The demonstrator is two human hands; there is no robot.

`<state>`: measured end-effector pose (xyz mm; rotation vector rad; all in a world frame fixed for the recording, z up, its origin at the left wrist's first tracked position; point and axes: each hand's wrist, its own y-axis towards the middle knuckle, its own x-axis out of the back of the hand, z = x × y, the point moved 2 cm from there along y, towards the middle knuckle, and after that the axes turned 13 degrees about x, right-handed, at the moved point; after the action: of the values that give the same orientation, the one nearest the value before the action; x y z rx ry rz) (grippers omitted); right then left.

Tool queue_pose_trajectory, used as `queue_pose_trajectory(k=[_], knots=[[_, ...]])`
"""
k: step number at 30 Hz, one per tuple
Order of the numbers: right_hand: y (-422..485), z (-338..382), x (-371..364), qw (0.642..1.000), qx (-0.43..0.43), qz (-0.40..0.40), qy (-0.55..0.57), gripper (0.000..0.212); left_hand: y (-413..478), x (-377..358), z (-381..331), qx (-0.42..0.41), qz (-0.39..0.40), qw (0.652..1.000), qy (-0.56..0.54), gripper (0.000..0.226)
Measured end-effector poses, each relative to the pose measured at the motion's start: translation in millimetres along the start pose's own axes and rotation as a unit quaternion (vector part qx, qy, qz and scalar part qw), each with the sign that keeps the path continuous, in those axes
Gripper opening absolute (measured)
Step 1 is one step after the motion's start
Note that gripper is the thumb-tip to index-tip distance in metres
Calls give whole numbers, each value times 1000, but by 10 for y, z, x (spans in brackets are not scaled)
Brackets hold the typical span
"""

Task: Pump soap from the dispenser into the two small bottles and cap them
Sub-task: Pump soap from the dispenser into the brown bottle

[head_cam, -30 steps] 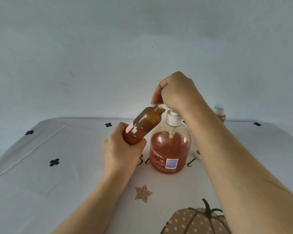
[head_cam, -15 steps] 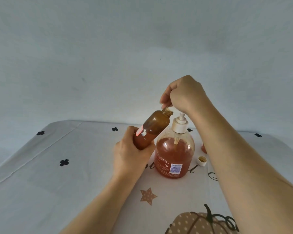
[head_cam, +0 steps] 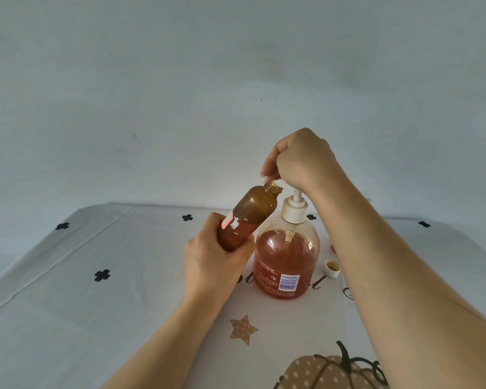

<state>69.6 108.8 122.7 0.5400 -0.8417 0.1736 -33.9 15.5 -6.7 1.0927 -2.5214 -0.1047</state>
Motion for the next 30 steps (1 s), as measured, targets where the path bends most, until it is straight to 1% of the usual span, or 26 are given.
queue_pose_trajectory(k=[9, 20, 24, 27, 30], knots=[[27, 15, -15, 1000, -7, 28, -6, 33, -6, 0, -8, 5, -1, 1000, -3, 22], [-46, -36, -138, 998, -23, 56, -13, 31, -11, 33, -11, 39, -3, 999, 6, 22], [-58, -3, -59, 999, -35, 32, 11, 34, -14, 8, -15, 30, 7, 1000, 3, 22], [-116, 58, 41, 999, -26, -17, 30, 38, -29, 14, -39, 15, 20, 1000, 7, 24], [-157, 78, 76, 999, -16, -37, 20, 37, -35, 15, -49, 9, 17, 1000, 3, 25]])
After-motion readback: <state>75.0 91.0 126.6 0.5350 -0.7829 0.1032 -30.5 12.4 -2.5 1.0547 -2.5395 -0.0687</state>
